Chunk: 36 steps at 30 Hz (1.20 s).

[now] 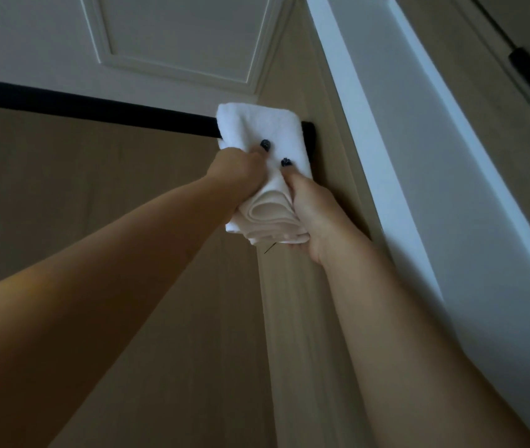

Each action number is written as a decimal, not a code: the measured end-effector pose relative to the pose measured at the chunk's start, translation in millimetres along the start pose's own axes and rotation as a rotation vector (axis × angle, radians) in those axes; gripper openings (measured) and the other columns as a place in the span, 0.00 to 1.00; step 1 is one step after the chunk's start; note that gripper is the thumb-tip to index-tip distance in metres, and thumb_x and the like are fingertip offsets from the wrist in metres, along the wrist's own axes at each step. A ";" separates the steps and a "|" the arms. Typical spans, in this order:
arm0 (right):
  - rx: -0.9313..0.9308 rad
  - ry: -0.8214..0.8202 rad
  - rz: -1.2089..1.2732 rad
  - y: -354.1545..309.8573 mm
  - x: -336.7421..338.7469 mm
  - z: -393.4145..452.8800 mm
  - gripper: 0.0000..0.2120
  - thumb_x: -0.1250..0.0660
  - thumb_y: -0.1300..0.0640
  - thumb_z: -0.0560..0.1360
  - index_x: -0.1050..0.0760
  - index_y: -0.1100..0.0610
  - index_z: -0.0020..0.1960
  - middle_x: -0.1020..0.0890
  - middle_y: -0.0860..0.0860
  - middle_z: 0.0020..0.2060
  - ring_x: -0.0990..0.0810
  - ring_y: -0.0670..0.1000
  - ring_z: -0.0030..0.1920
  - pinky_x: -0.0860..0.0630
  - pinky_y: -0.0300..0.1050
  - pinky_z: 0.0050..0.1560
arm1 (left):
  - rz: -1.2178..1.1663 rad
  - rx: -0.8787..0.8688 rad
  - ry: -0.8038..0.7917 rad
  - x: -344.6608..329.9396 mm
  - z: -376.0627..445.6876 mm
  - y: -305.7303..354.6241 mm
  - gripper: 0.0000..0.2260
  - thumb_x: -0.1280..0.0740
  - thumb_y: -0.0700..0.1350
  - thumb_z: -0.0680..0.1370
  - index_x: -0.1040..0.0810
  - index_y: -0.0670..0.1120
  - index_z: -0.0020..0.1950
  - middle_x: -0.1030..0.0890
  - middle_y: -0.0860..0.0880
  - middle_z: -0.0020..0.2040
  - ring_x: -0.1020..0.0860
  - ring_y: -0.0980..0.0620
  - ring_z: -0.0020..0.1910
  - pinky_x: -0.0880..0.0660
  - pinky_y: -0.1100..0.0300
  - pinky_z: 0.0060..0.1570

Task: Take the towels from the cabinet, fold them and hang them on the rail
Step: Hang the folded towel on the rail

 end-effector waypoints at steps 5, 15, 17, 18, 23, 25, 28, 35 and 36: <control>-0.028 0.069 0.108 10.5 1.8 -17.0 0.25 0.35 0.36 0.75 0.19 0.57 0.55 0.14 0.53 0.43 0.16 0.51 0.40 0.23 0.40 0.33 | -0.075 0.056 -0.094 10.0 -16.4 -7.3 0.26 0.28 0.62 0.73 0.21 0.41 0.58 0.14 0.45 0.47 0.15 0.46 0.45 0.19 0.50 0.53; 0.035 0.256 0.355 25.6 -5.0 -40.0 0.21 0.29 0.46 0.75 0.21 0.60 0.59 0.15 0.54 0.49 0.16 0.50 0.45 0.20 0.43 0.44 | -0.015 0.007 0.007 2.7 -51.2 -29.7 0.19 0.34 0.58 0.79 0.19 0.42 0.52 0.15 0.44 0.47 0.16 0.45 0.47 0.20 0.46 0.55; 0.034 0.254 0.345 27.8 -6.3 -41.7 0.20 0.31 0.45 0.76 0.21 0.60 0.60 0.15 0.53 0.49 0.16 0.51 0.47 0.20 0.46 0.49 | 0.018 0.001 0.046 -0.8 -55.6 -31.1 0.21 0.37 0.59 0.80 0.20 0.42 0.53 0.16 0.45 0.47 0.17 0.44 0.48 0.20 0.47 0.54; 0.030 0.239 0.327 28.1 -6.4 -43.4 0.20 0.31 0.45 0.76 0.21 0.59 0.60 0.16 0.53 0.49 0.17 0.51 0.47 0.20 0.45 0.48 | 0.032 0.002 0.058 -1.9 -58.2 -31.1 0.22 0.39 0.60 0.80 0.21 0.42 0.53 0.17 0.45 0.47 0.17 0.44 0.48 0.20 0.47 0.53; -0.010 0.215 0.214 27.1 -3.2 -54.8 0.24 0.36 0.42 0.77 0.24 0.59 0.63 0.18 0.52 0.53 0.20 0.51 0.48 0.23 0.45 0.48 | -0.047 0.041 0.102 -4.2 -73.2 -33.3 0.33 0.44 0.70 0.71 0.20 0.43 0.54 0.16 0.44 0.50 0.17 0.44 0.48 0.20 0.43 0.53; 0.035 0.214 0.124 30.2 0.1 -61.9 0.23 0.38 0.43 0.79 0.24 0.60 0.63 0.19 0.53 0.52 0.22 0.51 0.47 0.28 0.38 0.39 | -0.032 0.052 0.122 -5.3 -83.1 -31.4 0.35 0.46 0.70 0.72 0.21 0.42 0.57 0.18 0.41 0.53 0.18 0.46 0.47 0.21 0.47 0.53; 0.087 0.194 0.017 39.1 5.3 -77.6 0.21 0.41 0.46 0.81 0.26 0.61 0.64 0.20 0.53 0.52 0.25 0.49 0.42 0.35 0.33 0.31 | 0.075 0.034 0.164 -6.4 -97.9 -26.8 0.33 0.49 0.65 0.80 0.23 0.37 0.60 0.22 0.34 0.59 0.21 0.38 0.50 0.27 0.52 0.45; 0.168 0.044 -0.185 57.4 6.0 -113.2 0.25 0.45 0.47 0.82 0.38 0.53 0.77 0.31 0.52 0.72 0.33 0.52 0.72 0.36 0.47 0.68 | 0.216 0.097 0.142 10.5 -125.0 -21.5 0.36 0.53 0.66 0.81 0.29 0.35 0.66 0.25 0.34 0.65 0.22 0.39 0.53 0.25 0.46 0.50; 0.167 -0.006 -0.264 58.7 5.4 -116.1 0.26 0.45 0.46 0.82 0.40 0.53 0.77 0.33 0.51 0.73 0.34 0.53 0.73 0.36 0.45 0.67 | 0.238 0.099 0.132 14.7 -127.0 -21.6 0.35 0.53 0.66 0.81 0.28 0.36 0.66 0.24 0.35 0.63 0.23 0.44 0.47 0.27 0.51 0.42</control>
Point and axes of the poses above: each hand's wrist, its own z-axis towards the middle knuckle, its own x-axis out of the back of the hand, y = z × x, the point moved 1 cm from there along z, towards the middle knuckle
